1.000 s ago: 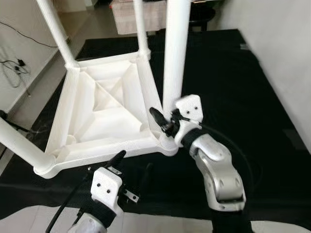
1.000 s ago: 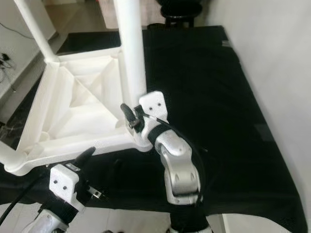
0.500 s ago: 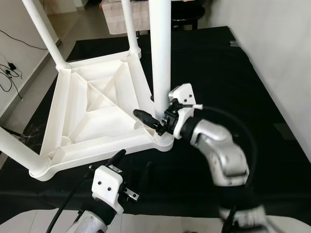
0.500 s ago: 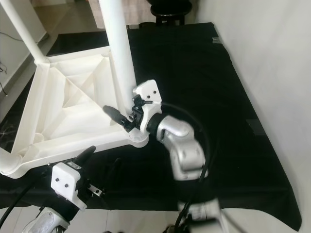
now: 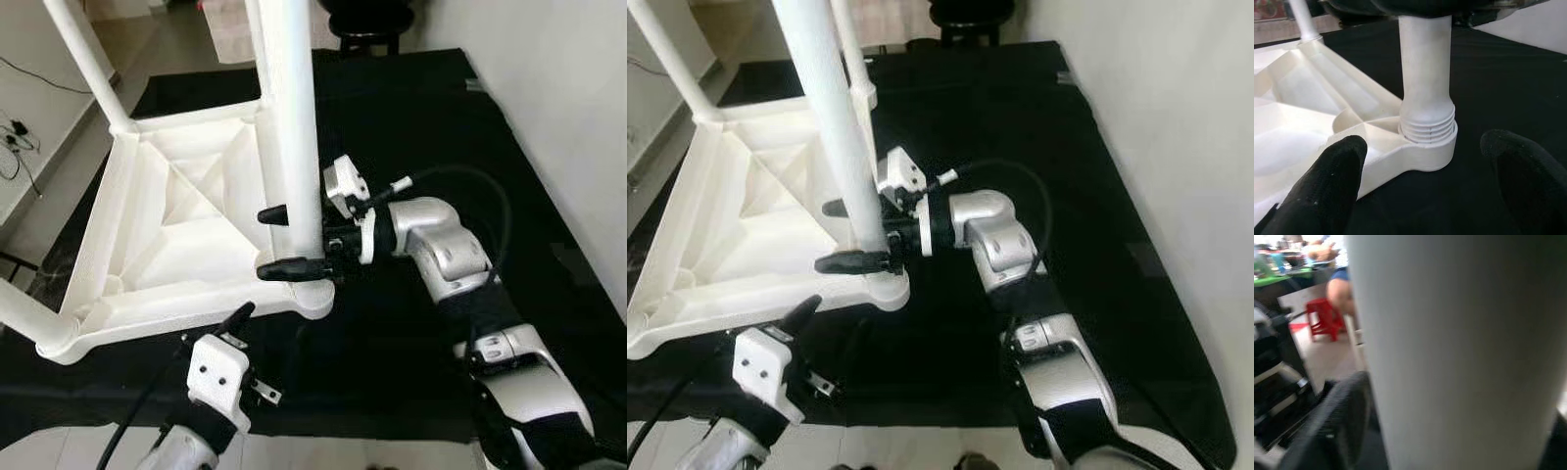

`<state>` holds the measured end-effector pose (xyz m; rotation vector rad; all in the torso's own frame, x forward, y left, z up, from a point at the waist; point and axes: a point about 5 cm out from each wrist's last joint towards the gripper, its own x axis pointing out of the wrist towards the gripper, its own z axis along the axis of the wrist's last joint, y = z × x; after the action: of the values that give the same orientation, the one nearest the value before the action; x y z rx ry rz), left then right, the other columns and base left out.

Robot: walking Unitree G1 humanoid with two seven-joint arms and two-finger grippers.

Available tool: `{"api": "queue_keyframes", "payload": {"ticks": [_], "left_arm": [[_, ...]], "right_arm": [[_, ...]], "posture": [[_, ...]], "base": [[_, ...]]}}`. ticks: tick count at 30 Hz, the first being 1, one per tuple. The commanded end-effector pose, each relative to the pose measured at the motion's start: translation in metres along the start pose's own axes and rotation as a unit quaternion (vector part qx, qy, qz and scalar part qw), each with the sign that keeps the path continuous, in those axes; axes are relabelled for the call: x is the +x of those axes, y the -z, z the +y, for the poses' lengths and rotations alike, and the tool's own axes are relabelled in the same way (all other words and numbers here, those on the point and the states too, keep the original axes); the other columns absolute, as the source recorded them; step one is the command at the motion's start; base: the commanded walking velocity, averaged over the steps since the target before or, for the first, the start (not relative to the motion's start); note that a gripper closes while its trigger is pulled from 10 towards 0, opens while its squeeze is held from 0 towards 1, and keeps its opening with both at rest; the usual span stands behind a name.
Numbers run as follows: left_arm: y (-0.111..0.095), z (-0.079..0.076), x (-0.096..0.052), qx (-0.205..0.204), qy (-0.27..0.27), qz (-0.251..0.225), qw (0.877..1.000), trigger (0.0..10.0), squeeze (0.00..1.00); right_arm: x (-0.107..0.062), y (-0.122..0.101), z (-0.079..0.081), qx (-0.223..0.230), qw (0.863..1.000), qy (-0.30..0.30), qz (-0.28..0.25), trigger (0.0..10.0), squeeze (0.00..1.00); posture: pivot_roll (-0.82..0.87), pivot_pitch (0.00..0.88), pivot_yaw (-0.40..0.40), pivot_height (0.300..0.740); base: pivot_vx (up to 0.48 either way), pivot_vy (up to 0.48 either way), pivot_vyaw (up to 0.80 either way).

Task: Building children table

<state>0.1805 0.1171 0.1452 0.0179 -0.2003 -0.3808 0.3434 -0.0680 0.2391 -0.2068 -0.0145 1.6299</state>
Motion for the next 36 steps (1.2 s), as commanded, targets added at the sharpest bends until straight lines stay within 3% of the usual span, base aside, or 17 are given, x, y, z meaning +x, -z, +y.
{"api": "queue_keyframes", "payload": {"ticks": [1, 9, 15, 17, 18, 19, 20, 21, 22, 23, 24, 25, 27, 33, 34, 35, 36], "left_arm": [[0.001, -0.001, -0.003, 0.006, -0.001, 0.005, 1.0, 10.0, 0.0], [0.001, -0.002, -0.006, 0.009, -0.003, 0.007, 1.0, 10.0, 0.0], [-0.008, -0.004, -0.017, 0.003, -0.023, 0.007, 1.0, 10.0, 0.0], [-0.008, -0.004, -0.017, 0.003, -0.023, 0.007, 1.0, 10.0, 0.0], [-0.011, -0.006, -0.022, -0.007, -0.028, 0.006, 1.0, 10.0, 0.0], [-0.011, -0.006, -0.022, -0.007, -0.028, 0.006, 1.0, 10.0, 0.0], [-0.015, -0.008, -0.026, -0.014, -0.03, 0.005, 0.999, 10.0, 0.0], [-0.015, -0.008, -0.026, -0.014, -0.03, 0.005, 0.999, 10.0, 0.0], [-0.017, -0.006, -0.028, -0.019, -0.031, 0.004, 0.999, 10.0, 0.0], [-0.017, -0.006, -0.028, -0.019, -0.031, 0.004, 0.999, 10.0, 0.0], [-0.017, -0.005, -0.028, -0.024, -0.028, 0.005, 0.999, 10.0, 0.0], [-0.016, -0.004, -0.027, -0.029, -0.023, 0.005, 0.999, 10.0, 0.0], [-0.016, -0.004, -0.027, -0.029, -0.023, 0.005, 0.999, 10.0, 0.0], [-0.012, -0.003, -0.032, -0.032, -0.004, 0.022, 0.999, 10.0, 0.0], [-0.01, -0.003, -0.032, -0.033, -0.006, 0.024, 0.999, 10.0, 0.0], [-0.008, -0.002, -0.031, -0.032, -0.008, 0.023, 0.999, 10.0, 0.0], [-0.005, -0.001, -0.028, -0.033, -0.01, 0.019, 0.999, 10.0, 0.0]], "right_arm": [[0.006, 0.001, 0.001, -0.002, 1.0, -0.029, 0.007, 0.0, 0.0], [-0.007, 0.011, -0.005, 0.001, 1.0, -0.003, 0.019, 0.0, 0.0], [-0.04, 0.063, 0.001, 0.059, 0.966, 0.237, 0.084, 0.0, 0.0], [-0.04, 0.063, 0.001, 0.059, 0.966, 0.237, 0.084, 0.0, 0.0], [-0.053, 0.084, 0.013, 0.113, 0.931, 0.328, 0.111, 0.0, 0.0], [-0.053, 0.084, 0.013, 0.113, 0.931, 0.328, 0.111, 0.0, 0.0], [-0.078, 0.103, 0.033, 0.164, 0.847, 0.487, 0.133, 0.0, 0.0], [-0.078, 0.103, 0.033, 0.164, 0.847, 0.487, 0.133, 0.0, 0.0], [-0.094, 0.111, 0.058, 0.184, 0.783, 0.574, 0.153, 0.0, 0.0], [-0.094, 0.111, 0.058, 0.184, 0.783, 0.574, 0.153, 0.0, 0.0], [-0.102, 0.113, 0.075, 0.198, 0.743, 0.619, 0.161, 0.0, 0.0], [-0.099, 0.109, 0.077, 0.192, 0.733, 0.635, 0.154, 0.0, 0.0], [-0.099, 0.109, 0.077, 0.192, 0.733, 0.635, 0.154, 0.0, 0.0], [-0.056, 0.086, 0.056, 0.152, 0.786, 0.592, 0.098, 0.2, 0.0], [-0.053, 0.083, 0.056, 0.147, 0.786, 0.593, 0.097, 10.0, 0.0], [-0.048, 0.079, 0.056, 0.141, 0.792, 0.587, 0.092, 10.0, 0.2], [-0.041, 0.074, 0.054, 0.146, 0.812, 0.562, 0.065, 10.0, 1.0]], "posture": [[0.04, 0.159, 0.029, 0.74], [0.04, 0.159, 0.033, 0.74], [0.01, 0.174, 0.034, 0.74], [0.01, 0.174, 0.034, 0.74], [0.0, 0.18, 0.039, 0.74], [0.0, 0.18, 0.039, 0.74], [-0.01, 0.197, 0.046, 0.74], [-0.01, 0.197, 0.046, 0.74], [-0.03, 0.197, 0.062, 0.74], [-0.03, 0.197, 0.062, 0.74], [-0.05, 0.191, 0.077, 0.74], [-0.05, 0.181, 0.079, 0.74], [-0.05, 0.181, 0.079, 0.74], [-0.04, 0.163, 0.074, 0.74], [-0.04, 0.163, 0.074, 0.74], [-0.04, 0.16, 0.073, 0.74], [-0.04, 0.152, 0.062, 0.74]], "base": [[0.0, 0.0, 0.0], [0.0, 0.0, 0.0], [0.0, 0.0, 0.0], [0.0, 0.0, 0.0], [0.0, 0.0, 0.0], [0.0, 0.0, 0.0], [0.0, 0.0, 0.0], [0.0, 0.0, 0.0], [0.0, 0.0, 0.0], [0.0, 0.0, 0.0], [0.0, 0.0, 0.0], [0.0, 0.0, 0.0], [0.0, 0.0, 0.0], [0.0, 0.0, 0.0], [0.0, 0.0, 0.0], [0.0, 0.0, 0.0], [0.0, 0.0, 0.0]]}}
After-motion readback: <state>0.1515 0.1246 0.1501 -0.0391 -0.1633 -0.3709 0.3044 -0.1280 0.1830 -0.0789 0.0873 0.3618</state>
